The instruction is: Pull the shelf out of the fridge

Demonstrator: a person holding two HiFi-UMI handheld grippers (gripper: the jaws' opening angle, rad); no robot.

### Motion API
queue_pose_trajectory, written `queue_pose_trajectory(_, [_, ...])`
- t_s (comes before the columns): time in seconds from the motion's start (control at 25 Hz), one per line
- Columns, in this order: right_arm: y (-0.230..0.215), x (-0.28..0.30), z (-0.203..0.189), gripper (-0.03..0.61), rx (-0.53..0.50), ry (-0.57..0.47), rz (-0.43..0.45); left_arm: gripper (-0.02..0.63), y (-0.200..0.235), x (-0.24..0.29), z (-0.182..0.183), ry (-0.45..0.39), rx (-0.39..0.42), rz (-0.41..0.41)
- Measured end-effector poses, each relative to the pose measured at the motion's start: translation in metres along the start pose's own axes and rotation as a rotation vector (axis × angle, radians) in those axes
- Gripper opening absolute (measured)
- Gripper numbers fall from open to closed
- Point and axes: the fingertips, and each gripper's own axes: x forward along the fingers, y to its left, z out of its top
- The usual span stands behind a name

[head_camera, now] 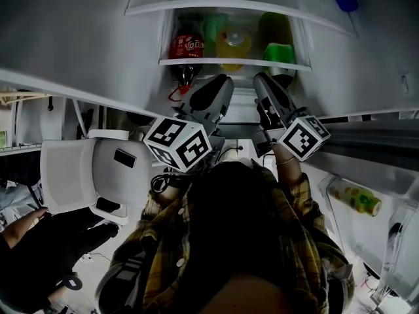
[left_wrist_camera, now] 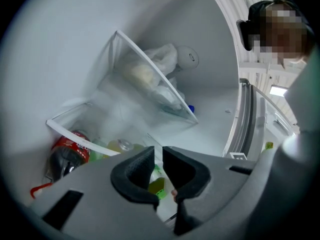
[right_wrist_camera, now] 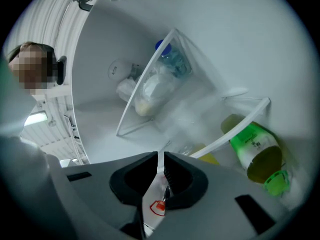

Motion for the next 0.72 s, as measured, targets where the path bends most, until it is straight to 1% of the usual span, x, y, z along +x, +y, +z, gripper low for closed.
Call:
queue_pose_trajectory(0.04, [-0.001,0.0,-0.001,0.034,0.013,0.001,0.002,0.052,0.0,0.0,-0.001,0.003,-0.005,0.0])
queue_pose_trajectory(0.12, [-0.002,0.001,-0.001,0.086,0.038,0.005,0.006,0.093,0.001,0.001,-0.003,0.012,-0.017,-0.004])
queue_pose_trajectory(0.24, [-0.004,0.003,-0.004,0.124,0.095,0.007,0.019,0.129,0.004,0.001,-0.005,0.013,-0.045,-0.007])
queue_pose_trajectory(0.44, [-0.008,0.006,-0.007,0.155,0.172,-0.007,0.031,0.197,0.014,0.002,-0.009,-0.005,-0.124,-0.007])
queue_pose_trajectory(0.72, [-0.016,0.012,-0.01,0.155,0.301,-0.024,0.039,0.204,0.031,0.008,-0.02,0.007,-0.219,0.024])
